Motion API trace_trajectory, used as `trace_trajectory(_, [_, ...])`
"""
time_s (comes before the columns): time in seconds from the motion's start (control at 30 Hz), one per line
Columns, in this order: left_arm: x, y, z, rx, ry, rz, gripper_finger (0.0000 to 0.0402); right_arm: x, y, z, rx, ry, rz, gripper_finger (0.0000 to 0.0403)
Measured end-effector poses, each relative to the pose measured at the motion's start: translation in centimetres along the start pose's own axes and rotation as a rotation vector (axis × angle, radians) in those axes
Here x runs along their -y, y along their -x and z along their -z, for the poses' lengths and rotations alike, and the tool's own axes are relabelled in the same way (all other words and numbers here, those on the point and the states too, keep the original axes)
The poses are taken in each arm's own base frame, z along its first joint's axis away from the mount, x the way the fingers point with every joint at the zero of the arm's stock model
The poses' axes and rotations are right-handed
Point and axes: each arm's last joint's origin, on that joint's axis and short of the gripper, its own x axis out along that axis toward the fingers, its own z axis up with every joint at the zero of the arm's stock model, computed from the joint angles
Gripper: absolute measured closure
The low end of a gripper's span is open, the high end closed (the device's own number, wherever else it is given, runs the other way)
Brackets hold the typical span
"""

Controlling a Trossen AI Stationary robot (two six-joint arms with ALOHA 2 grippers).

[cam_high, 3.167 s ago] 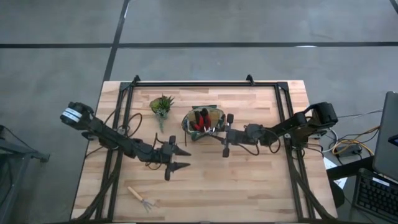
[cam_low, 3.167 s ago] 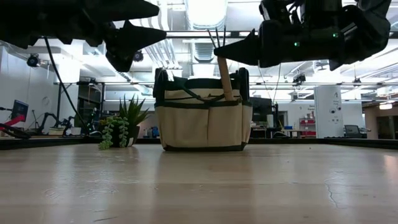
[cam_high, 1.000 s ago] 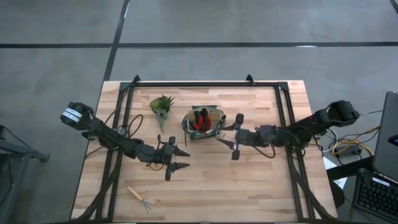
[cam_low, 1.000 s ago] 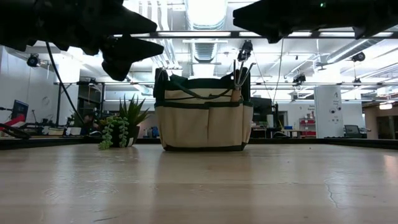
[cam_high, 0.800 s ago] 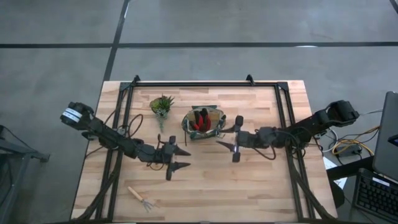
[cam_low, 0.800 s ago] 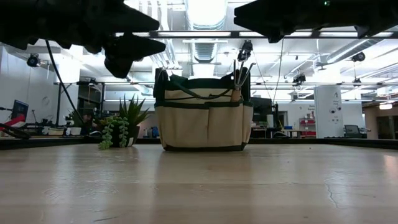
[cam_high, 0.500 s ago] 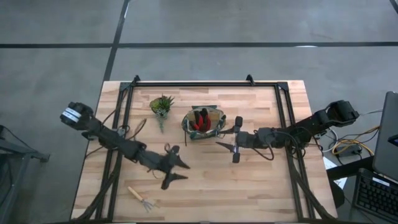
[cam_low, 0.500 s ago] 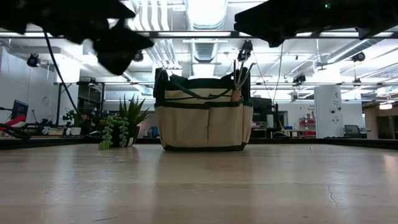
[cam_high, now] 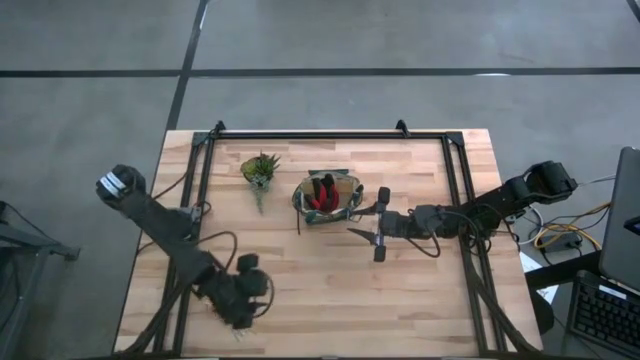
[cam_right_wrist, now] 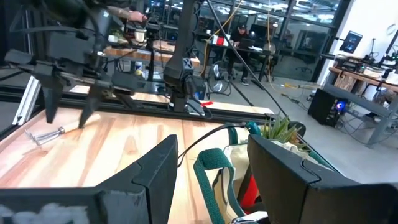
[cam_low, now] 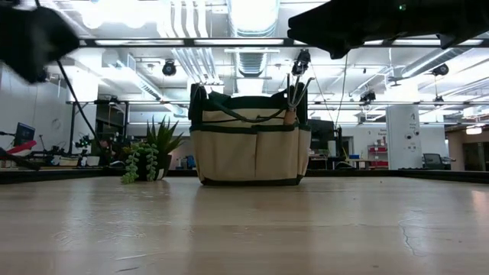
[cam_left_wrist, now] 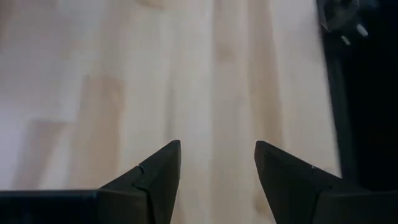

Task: Pick & Place Garden tools in Gardening bag
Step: Put the brown hand rake into the white gardening bag

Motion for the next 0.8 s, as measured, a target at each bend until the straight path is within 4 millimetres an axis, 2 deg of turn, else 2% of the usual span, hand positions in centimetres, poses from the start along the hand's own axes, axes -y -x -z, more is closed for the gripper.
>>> trace_trajectory(0.17, [1.9, 1.0, 2.4, -0.052, 0.004, 0.034, 0.0193, 0.0, 0.0, 0.0, 0.001, 0.009, 0.002, 0.0213])
trace_trajectory(0.4, [2.8, 1.1, 5.8, -0.224, -0.043, -0.007, 0.0193, 0.1, 0.0, -0.1, 0.008, 0.007, 0.004, 0.0213])
trace_trajectory(0.53, [2.5, 0.3, 7.2, -0.401, -0.025, -0.055, 0.0193, 0.1, 0.0, -0.1, 0.009, 0.006, 0.004, 0.0213])
trace_trajectory(0.8, [3.3, -1.7, 8.4, -0.539, 0.003, -0.025, 0.0193, 0.1, 0.0, -0.1, 0.010, -0.015, 0.004, 0.0213])
